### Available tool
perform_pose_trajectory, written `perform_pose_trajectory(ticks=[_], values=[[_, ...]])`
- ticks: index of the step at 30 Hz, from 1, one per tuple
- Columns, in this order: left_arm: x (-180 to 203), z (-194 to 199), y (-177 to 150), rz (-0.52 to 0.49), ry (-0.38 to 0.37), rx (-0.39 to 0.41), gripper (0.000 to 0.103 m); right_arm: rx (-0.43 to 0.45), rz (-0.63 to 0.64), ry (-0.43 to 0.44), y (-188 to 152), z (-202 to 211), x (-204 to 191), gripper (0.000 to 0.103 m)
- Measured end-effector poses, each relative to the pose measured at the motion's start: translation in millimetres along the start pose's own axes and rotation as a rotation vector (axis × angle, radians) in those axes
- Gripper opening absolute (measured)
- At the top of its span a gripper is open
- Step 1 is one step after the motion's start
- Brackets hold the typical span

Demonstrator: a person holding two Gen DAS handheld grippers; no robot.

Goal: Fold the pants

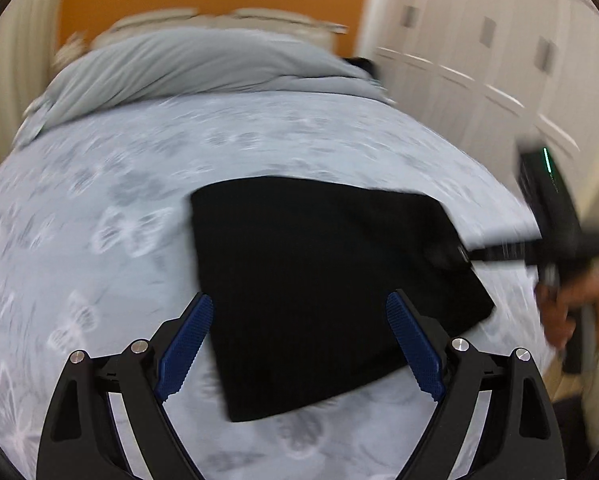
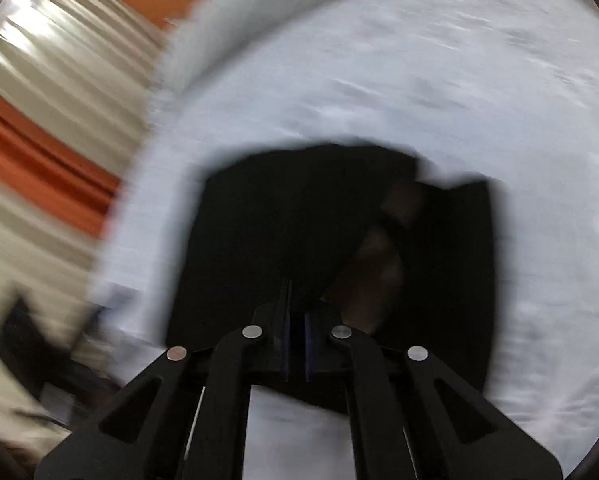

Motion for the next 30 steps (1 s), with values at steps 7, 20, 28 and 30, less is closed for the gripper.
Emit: perform_pose_trajectory(ticks=[7,20,28,30], values=[[12,-11,15,-0.083,0.111,0.081,0.085,-0.006,0.094,0.262,15,-9,-106,0.008],[-37,-26,30,0.160,0.024,0.072,0.028,-0.134,0.030,-0.125,-42,-23,26,0.057],[-37,-18,31,0.169,0.007,0.092,0.028,-0.060,0.112,-0.058,-35,-30,-29,0.003],[-30,-7,37,0.162,-0.026,0.124,0.028,0.036,0.127,-0.055,-17,6,-36,0.003]])
Point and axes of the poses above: each gripper's, at about its wrist camera, not at the fingertips, and z roughly against the way its jaws point, x to its right, y to its top, the point moved 9 cm from there along -z, roughly the way its jaws point, and after that the axes turned 11 degrees about -y, right-handed, at the moved point
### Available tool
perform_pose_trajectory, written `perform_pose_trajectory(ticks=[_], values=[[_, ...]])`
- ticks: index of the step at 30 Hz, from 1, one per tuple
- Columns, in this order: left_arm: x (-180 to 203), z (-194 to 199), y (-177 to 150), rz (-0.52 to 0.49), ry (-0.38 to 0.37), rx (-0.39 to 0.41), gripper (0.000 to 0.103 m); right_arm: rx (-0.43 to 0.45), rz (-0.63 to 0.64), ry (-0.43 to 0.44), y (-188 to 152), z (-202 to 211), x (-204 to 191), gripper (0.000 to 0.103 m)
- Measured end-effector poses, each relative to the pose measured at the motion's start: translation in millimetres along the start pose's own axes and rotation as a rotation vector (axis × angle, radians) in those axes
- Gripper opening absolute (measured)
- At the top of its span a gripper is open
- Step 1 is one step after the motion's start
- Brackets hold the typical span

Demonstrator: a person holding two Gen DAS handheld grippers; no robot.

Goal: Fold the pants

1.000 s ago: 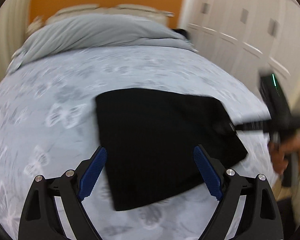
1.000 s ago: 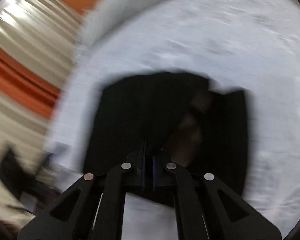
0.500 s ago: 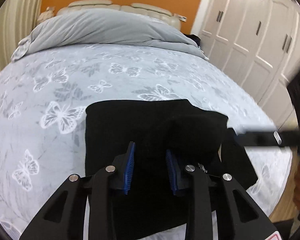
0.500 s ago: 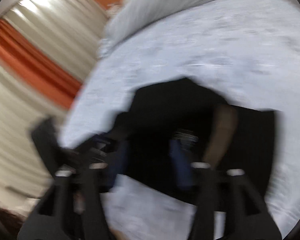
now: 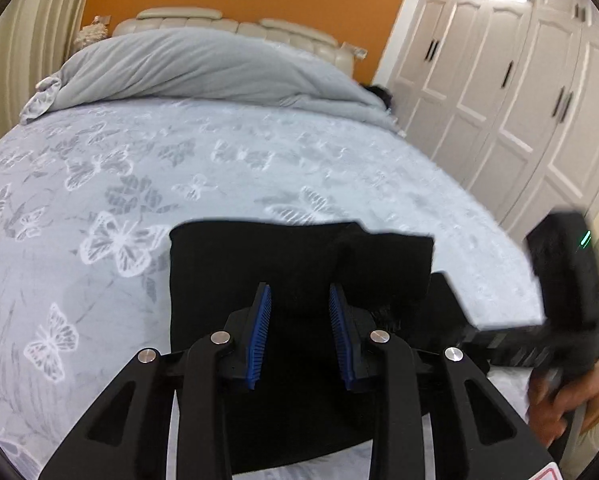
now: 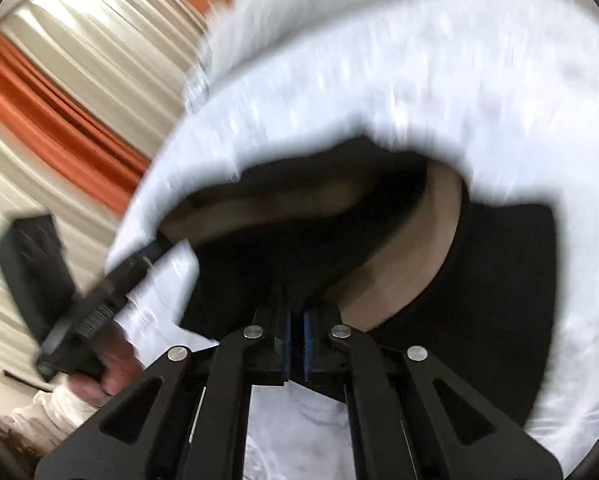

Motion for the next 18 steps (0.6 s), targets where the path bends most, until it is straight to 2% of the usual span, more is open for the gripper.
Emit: perform_pose_trajectory(ticks=[2,3,4,5,6,7,9,11,13,15,18], values=[[13,17,9,-0.038,-0.041,0.047,0.035,0.096,-0.002,-0.048,12,43,19,0.003],[17,25,12,-0.050,-0.057,0.063,0.051,0.103,-0.009,-0.072,11,50,31,0.003],[20,33,15,-0.050,-0.071,0.084,0.057,0.097,-0.017,-0.117,8,52,47,0.003],[21,37,16,-0.047,-0.072,0.097,0.058,0.044,-0.003,-0.225,-3,41,73,0.006],[19,38,16,-0.047,-0.064,0.097,0.061,-0.013,0.001,-0.268,-12,29,86,0.013],[17,37,15,-0.044,-0.052,0.091,0.062,-0.116,-0.004,-0.339,-30,6,107,0.016],[3,30,12,0.003,-0.019,0.069,0.062,-0.173,-0.002,-0.386,-42,-7,120,0.018],[-8,30,12,0.071,-0.034,0.064,0.062,-0.119,0.010,-0.378,-35,10,110,0.028],[-18,31,14,0.118,-0.039,0.065,0.067,0.002,0.008,-0.406,-20,40,104,0.038],[-26,29,14,0.132,0.002,0.057,0.070,0.083,-0.022,-0.418,-10,61,108,0.047],[-36,15,4,0.157,0.027,-0.007,0.073,0.141,-0.107,-0.340,2,71,119,0.058]])
Point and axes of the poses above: each gripper's, at about its wrist camera, not at the fingertips, and z roughly against the way its jaws point, x to its right, y to its top, the point moved 9 cm from there along -z, roughly the way its jaws point, and after that the axes turned 11 degrees about -y, right-handed, at the moved point
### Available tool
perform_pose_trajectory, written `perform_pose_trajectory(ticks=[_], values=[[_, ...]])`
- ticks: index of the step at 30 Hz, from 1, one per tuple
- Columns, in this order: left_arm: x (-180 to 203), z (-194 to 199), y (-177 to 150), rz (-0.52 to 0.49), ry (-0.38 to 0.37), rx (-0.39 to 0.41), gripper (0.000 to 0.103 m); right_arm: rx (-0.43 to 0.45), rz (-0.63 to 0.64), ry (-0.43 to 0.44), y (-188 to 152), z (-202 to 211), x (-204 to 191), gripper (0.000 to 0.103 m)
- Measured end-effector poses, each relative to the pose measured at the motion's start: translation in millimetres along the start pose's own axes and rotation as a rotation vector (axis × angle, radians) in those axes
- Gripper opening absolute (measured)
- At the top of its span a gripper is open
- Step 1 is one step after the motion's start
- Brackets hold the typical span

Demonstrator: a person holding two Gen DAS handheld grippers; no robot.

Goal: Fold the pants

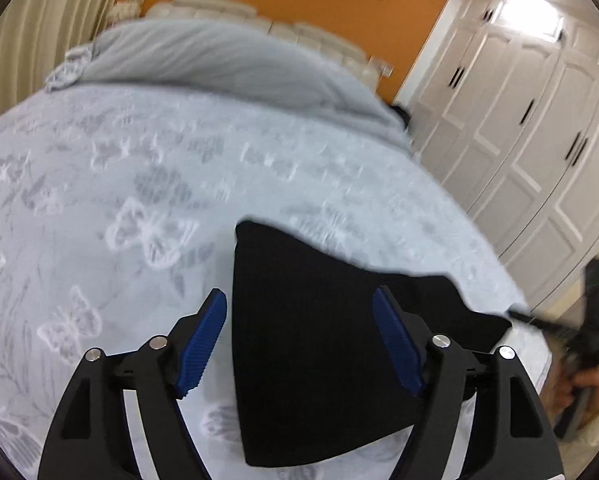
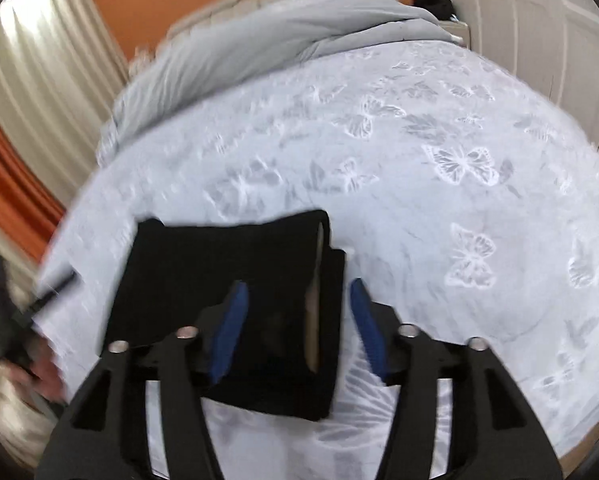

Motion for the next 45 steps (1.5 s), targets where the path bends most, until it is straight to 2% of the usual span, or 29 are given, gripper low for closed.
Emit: perform_pose_trajectory(ticks=[3,6,7,9,10,11,12,13,14,15,17,20,22,24,25,26,27,28,29,31,33,35,37,38,40,41,42,43,45], values=[[-13,-27,-23,0.078,0.012,-0.128,0.074,-0.057,-0.006,0.057,-7,-19,-4,0.063],[-27,-49,-43,0.133,0.037,-0.224,0.075,-0.166,0.045,0.022,-18,-48,-18,0.067],[-31,-54,-49,0.149,0.040,-0.246,0.079,-0.211,0.075,-0.029,-27,-65,-17,0.069],[-41,-65,-61,0.210,0.031,-0.278,0.087,-0.270,0.087,-0.063,-44,-84,-9,0.079],[-48,-72,-68,0.270,0.013,-0.288,0.088,-0.281,0.084,-0.059,-48,-88,-9,0.079],[-52,-75,-69,0.309,0.000,-0.278,0.089,-0.282,0.061,-0.026,-50,-95,-10,0.074],[-52,-74,-66,0.311,-0.020,-0.256,0.085,-0.285,0.044,0.007,-50,-98,-13,0.060],[-49,-75,-64,0.303,-0.045,-0.252,0.059,-0.280,0.025,0.032,-48,-97,-15,0.052],[-42,-76,-62,0.295,-0.105,-0.265,0.049,-0.268,0.024,0.038,-45,-93,-18,0.037],[-42,-74,-58,0.298,-0.112,-0.256,0.035,-0.251,0.030,0.043,-41,-86,-21,0.034],[-38,-59,-48,0.311,-0.154,-0.235,0.029,-0.184,0.072,0.084,-31,-61,-42,0.032],[-34,-19,-31,0.335,-0.214,-0.199,0.026,-0.110,0.137,0.225,-26,-21,-90,0.032],[-46,20,-19,0.283,-0.150,-0.142,0.026,-0.118,0.166,0.283,-35,-14,-113,0.035],[-64,44,-14,0.245,-0.072,-0.116,0.030,-0.188,0.209,0.284,-58,-31,-133,0.050],[-80,51,-19,0.239,-0.019,-0.129,0.038,-0.237,0.247,0.243,-72,-47,-138,0.052],[-96,53,-28,0.242,0.039,-0.156,0.039,-0.305,0.304,0.124,-91,-72,-136,0.055],[-112,52,-41,0.257,0.099,-0.194,0.038,-0.318,0.316,0.085,-94,-80,-132,0.060],[-129,53,-55,0.284,0.152,-0.233,0.037,-0.301,0.294,0.087,-89,-79,-131,0.058],[-136,57,-60,0.299,0.162,-0.224,0.037,-0.262,0.256,0.087,-75,-71,-130,0.052],[-131,73,-49,0.250,0.151,-0.160,0.036,-0.081,0.211,0.057,-36,-43,-130,0.049],[-119,90,-30,0.123,0.221,-0.063,0.040,-0.002,0.193,0.092,-19,-27,-141,0.019],[-96,95,-15,0.001,0.276,-0.001,0.048,0.005,0.218,0.162,-13,-29,-168,0.009],[-77,85,-11,-0.049,0.258,-0.001,0.050,-0.039,0.294,0.162,-20,-53,-191,0.009],[-70,79,-11,-0.062,0.241,-0.011,0.050,-0.060,0.320,0.128,-23,-69,-195,0.008],[-61,63,-14,-0.071,0.225,-0.055,0.050,-0.113,0.357,-0.061,-24,-119,-178,0.005],[-59,53,-16,-0.071,0.222,-0.079,0.050,-0.116,0.326,-0.089,-19,-130,-165,0.006],[-60,42,-21,-0.062,0.227,-0.107,0.050,-0.123,0.238,-0.100,-11,-131,-149,0.000],[-61,34,-22,-0.055,0.233,-0.127,0.050,-0.136,0.179,-0.109,-7,-126,-142,0.002],[-69,20,-29,-0.038,0.258,-0.158,0.050,-0.088,0.149,-0.045,-6,-101,-143,0.003]])
Point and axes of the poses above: each gripper's, at about its wrist camera, not at the fingertips, and z roughly against the way its jaws point, x to its right, y to its top, the point moved 9 cm from there along -z, roughly the way its jaws point, and after that the axes turned 11 degrees about -y, right-handed, at the moved point
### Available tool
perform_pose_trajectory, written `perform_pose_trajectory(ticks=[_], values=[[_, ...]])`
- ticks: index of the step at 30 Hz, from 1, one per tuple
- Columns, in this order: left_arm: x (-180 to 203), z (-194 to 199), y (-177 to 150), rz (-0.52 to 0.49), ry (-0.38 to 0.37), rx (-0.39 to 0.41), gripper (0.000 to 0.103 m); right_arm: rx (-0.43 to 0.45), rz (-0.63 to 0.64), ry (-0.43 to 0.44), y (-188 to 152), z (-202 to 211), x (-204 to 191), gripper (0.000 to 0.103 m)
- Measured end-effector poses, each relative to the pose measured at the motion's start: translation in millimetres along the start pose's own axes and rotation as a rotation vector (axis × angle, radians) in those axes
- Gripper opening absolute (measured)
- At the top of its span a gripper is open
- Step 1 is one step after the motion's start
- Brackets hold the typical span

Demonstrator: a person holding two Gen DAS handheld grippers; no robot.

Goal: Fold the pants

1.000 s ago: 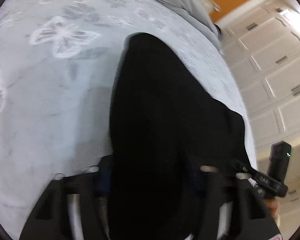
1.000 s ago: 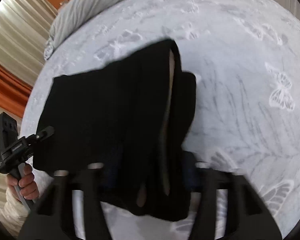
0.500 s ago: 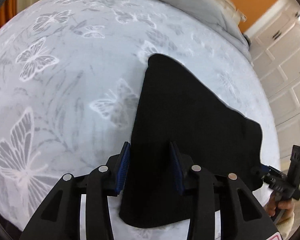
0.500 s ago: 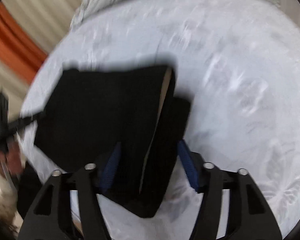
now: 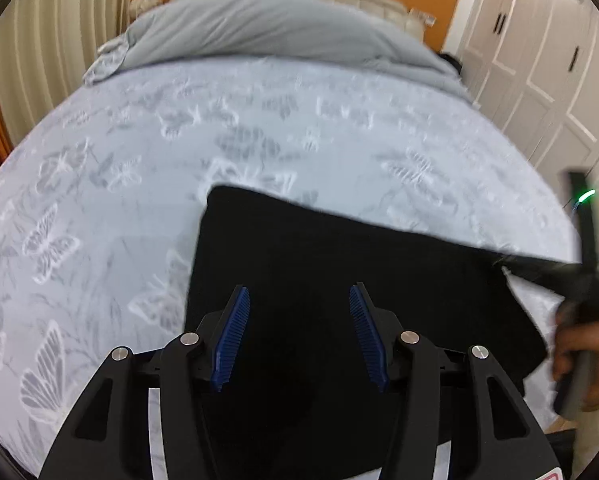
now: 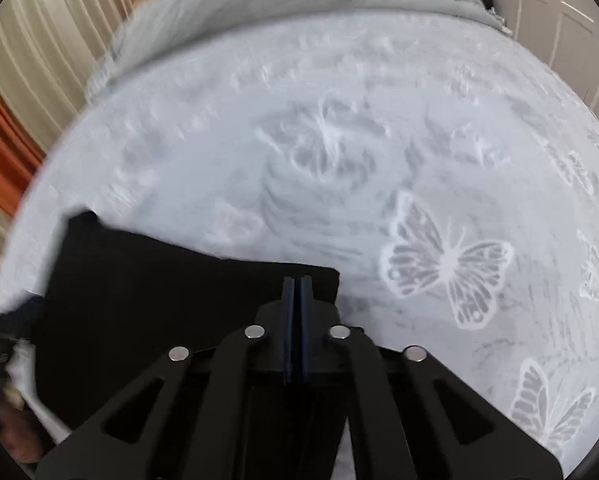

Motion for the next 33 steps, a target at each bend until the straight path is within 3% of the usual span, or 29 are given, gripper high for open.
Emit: perform_pose_trajectory(ticks=[1,3,5,7,8,11,14,16,24,27,30,32,33], values=[[-1,-3,-3,0.002,0.007,-0.009,0.050,0.024,0.014,0.077,0,15,-13,0.004],[-4,-7,-11,0.003,0.031,-0.029,0.050,0.004,0.078,0.134,-15,20,-28,0.003],[-3,-10,-12,-0.016,0.051,-0.028,0.050,-0.063,0.160,0.021,-34,-6,-22,0.000],[-2,-10,-15,-0.048,0.072,-0.026,0.051,-0.064,0.080,0.043,-32,1,-15,0.001],[-2,-10,-16,-0.062,0.083,-0.023,0.052,-0.051,0.082,0.037,-31,12,-15,0.007],[-3,-5,-21,-0.089,0.092,-0.020,0.054,0.040,0.197,0.032,-46,48,-24,0.007],[-5,-2,-26,-0.111,0.096,-0.020,0.054,-0.055,0.275,0.006,-81,21,-19,0.006],[-4,2,-30,-0.134,0.102,-0.021,0.054,-0.010,0.275,0.019,-81,23,-18,0.007],[-6,14,-35,-0.148,0.125,-0.008,0.054,0.028,0.090,0.056,-75,60,17,0.011],[-6,14,-36,-0.149,0.134,-0.010,0.054,0.049,0.143,0.115,-79,74,-5,0.011],[-6,17,-37,-0.144,0.132,-0.007,0.054,-0.051,0.217,0.059,-102,46,-7,0.015],[-6,22,-36,-0.114,0.099,-0.003,0.055,-0.033,0.196,0.084,-96,53,-5,0.016],[-9,28,-35,-0.076,0.051,-0.001,0.061,-0.026,0.170,0.095,-92,59,-1,0.028]])
Point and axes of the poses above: each gripper's, at about its wrist camera, not at the fingertips, and z roughly against the way its jaws point, x to its right, y to its top, the point moved 9 cm from there along -z, roughly the way its jaws point, and after that the axes turned 11 degrees about -y, right-handed, at the moved point
